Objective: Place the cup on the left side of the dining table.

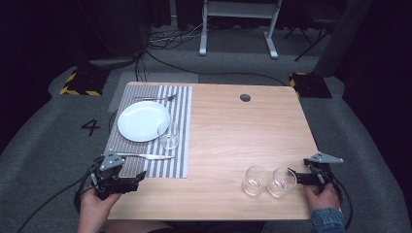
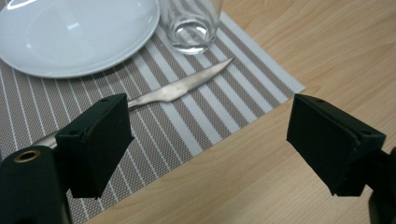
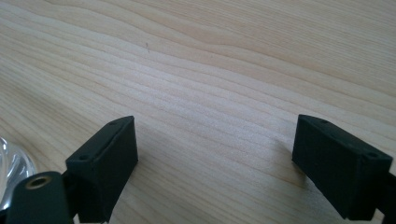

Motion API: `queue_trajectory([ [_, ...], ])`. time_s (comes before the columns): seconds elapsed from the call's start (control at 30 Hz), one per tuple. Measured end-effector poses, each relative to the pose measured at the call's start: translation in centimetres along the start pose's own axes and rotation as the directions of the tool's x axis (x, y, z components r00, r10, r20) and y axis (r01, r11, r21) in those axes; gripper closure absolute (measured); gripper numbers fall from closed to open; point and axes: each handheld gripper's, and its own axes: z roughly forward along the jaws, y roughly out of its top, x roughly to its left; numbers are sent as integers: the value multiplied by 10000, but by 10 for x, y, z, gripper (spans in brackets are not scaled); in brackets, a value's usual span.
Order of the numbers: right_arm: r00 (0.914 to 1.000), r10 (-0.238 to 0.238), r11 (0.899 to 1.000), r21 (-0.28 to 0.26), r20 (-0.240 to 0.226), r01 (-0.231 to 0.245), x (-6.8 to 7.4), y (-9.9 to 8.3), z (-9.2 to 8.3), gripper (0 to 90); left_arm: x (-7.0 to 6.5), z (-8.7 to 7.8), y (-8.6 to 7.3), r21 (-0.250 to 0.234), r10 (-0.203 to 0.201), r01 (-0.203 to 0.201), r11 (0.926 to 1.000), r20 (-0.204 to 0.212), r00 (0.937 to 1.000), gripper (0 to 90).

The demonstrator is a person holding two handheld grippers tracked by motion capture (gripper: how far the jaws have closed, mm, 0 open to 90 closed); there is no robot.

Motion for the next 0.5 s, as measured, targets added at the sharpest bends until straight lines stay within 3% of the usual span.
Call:
queue_trajectory([
  [0.13, 10000, -16, 10000, -5, -11, 16, 0, 0, 0, 144, 4, 2, -12, 499, -7, 8, 9988, -34, 10000, 143],
  [0.27, 10000, -14, 10000, -11, -26, 14, 0, 0, 0, 144, 10, 2, -22, 670, -200, 201, 9975, -18, 9998, 143],
  [0.5, 10000, -27, 10000, -5, -38, 27, 0, 0, 0, 144, 18, 4, -36, 927, -178, 184, 9955, -74, 9998, 144],
])
